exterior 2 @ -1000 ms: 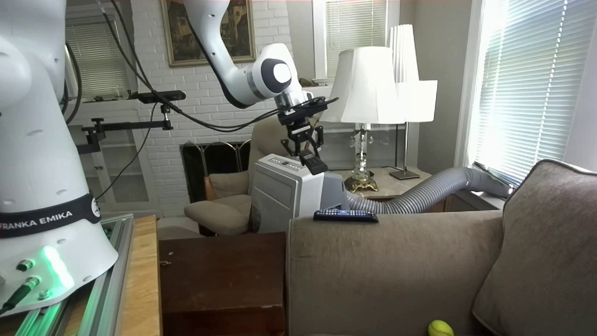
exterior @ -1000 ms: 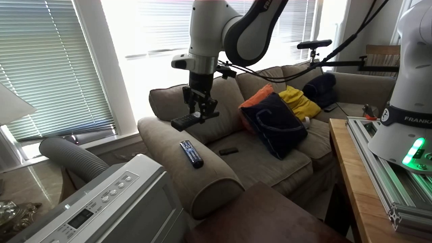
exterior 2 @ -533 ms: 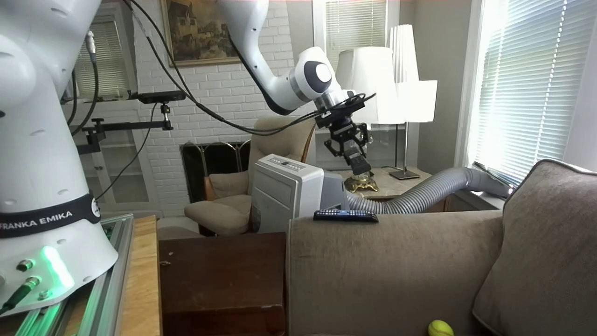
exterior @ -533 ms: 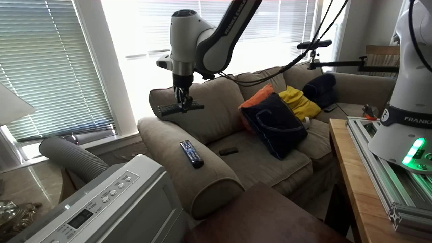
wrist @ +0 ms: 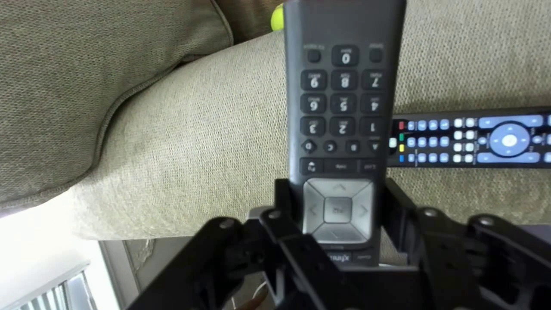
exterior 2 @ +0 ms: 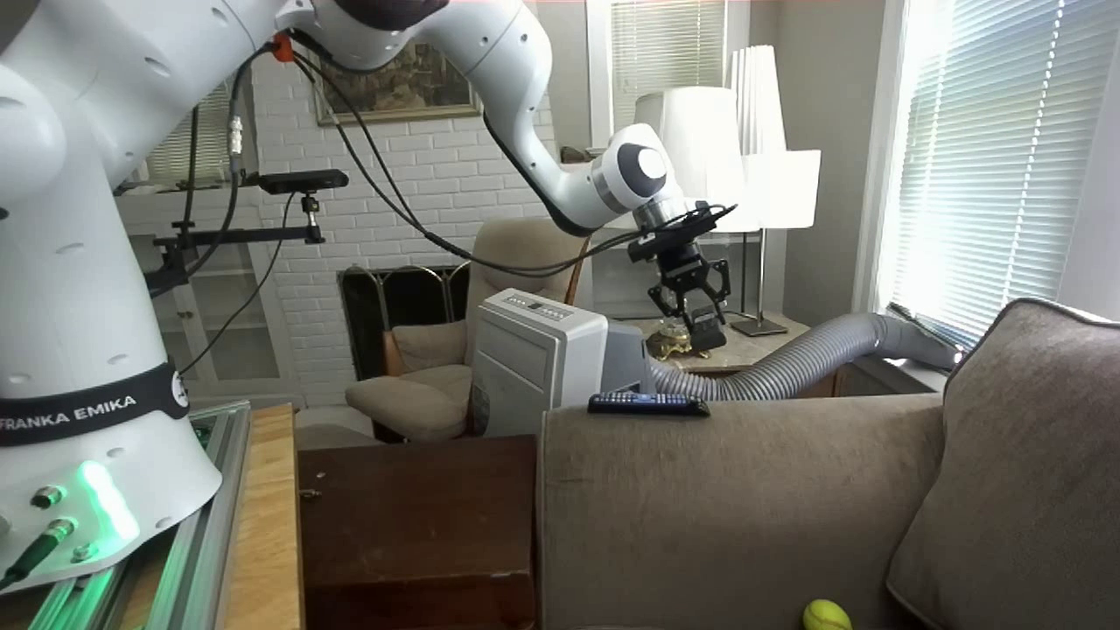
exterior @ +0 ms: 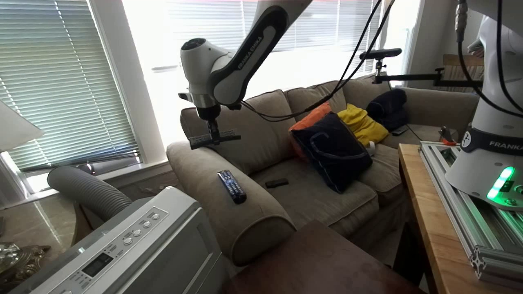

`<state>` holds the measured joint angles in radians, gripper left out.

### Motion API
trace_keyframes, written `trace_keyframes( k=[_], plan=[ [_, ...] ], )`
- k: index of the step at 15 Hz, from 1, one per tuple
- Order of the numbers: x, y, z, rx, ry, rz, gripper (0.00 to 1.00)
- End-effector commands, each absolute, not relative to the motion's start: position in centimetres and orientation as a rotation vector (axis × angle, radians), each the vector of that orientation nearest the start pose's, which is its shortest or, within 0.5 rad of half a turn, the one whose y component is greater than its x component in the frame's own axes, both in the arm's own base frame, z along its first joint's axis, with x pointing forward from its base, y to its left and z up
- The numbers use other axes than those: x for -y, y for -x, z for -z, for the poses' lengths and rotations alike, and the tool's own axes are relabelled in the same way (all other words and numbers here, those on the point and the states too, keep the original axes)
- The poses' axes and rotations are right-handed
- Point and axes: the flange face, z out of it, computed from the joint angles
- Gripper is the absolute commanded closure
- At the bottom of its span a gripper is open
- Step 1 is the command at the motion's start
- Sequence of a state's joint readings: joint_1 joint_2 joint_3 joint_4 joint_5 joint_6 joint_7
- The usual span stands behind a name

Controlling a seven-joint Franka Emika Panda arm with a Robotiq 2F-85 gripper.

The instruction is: Remove the black remote from the table, put it on the armrest of the sofa, remove the bigger remote from the armrest and put it on the table

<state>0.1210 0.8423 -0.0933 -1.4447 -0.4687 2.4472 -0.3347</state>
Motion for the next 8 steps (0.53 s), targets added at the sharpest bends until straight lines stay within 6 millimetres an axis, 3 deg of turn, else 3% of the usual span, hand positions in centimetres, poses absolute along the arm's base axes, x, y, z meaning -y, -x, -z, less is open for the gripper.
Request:
trace_keyframes(
  k=[1,5,8],
  plan=[
    [-2.4,-77.4,-19.5,1.143,3.308,0.170,0.72],
    [-1.0,-79.1,-18.1,1.095,3.242,0.181,0.72],
    [-0.1,-79.9,-16.9,1.183,3.185,0.197,0.72]
  ],
)
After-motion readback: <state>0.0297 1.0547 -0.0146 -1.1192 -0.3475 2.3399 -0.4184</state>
